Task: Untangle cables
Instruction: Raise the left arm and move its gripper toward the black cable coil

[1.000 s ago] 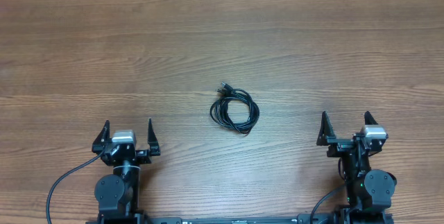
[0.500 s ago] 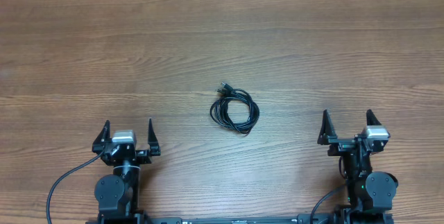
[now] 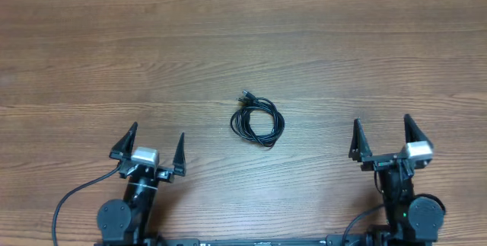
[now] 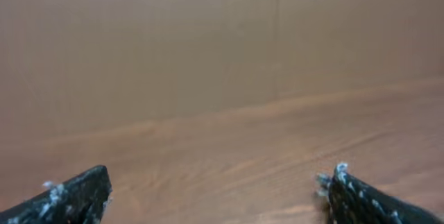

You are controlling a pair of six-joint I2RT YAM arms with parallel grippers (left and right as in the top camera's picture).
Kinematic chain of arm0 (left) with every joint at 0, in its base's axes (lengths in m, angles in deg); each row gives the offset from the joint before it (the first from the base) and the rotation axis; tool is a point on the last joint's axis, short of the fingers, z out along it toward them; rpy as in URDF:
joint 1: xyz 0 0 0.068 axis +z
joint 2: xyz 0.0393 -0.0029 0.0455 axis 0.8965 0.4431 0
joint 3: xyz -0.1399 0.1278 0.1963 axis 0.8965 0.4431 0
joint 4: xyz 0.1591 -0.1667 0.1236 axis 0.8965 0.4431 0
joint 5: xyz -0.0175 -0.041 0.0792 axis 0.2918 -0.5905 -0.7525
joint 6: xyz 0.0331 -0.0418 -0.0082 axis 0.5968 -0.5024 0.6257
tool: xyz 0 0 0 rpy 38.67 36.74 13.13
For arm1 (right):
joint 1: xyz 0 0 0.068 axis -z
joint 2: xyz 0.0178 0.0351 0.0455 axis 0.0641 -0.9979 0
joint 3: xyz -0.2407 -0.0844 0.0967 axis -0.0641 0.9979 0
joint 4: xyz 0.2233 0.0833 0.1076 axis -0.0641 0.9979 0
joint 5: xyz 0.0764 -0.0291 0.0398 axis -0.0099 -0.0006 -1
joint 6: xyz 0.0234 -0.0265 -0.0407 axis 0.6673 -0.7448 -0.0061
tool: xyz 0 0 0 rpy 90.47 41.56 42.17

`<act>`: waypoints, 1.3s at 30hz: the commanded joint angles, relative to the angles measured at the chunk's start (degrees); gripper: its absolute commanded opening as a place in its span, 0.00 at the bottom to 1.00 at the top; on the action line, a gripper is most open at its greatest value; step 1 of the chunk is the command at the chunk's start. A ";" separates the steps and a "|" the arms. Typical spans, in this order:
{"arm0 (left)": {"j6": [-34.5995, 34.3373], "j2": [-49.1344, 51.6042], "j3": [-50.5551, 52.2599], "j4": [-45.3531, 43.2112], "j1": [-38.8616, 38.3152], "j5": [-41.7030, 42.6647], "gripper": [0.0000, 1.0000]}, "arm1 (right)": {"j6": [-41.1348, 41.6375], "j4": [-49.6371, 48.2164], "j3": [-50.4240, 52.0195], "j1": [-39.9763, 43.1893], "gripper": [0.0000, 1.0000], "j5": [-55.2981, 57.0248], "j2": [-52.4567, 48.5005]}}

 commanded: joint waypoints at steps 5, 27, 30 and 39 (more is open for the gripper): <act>-0.26 0.74 -18.47 10.12 -0.31 2.69 1.00 | -0.42 1.29 -16.04 0.31 1.00 -1.97 -0.46; -2.10 45.33 -78.36 57.24 -0.31 27.28 0.99 | -6.73 76.72 -81.85 0.28 1.00 -26.51 -38.47; -5.05 46.21 -78.18 59.71 -0.31 31.50 1.00 | -6.54 77.64 -83.27 0.31 1.00 -28.17 -38.40; -5.11 46.56 -78.12 64.35 -0.31 32.89 0.79 | -6.51 77.55 -83.25 0.31 1.00 -30.32 -38.40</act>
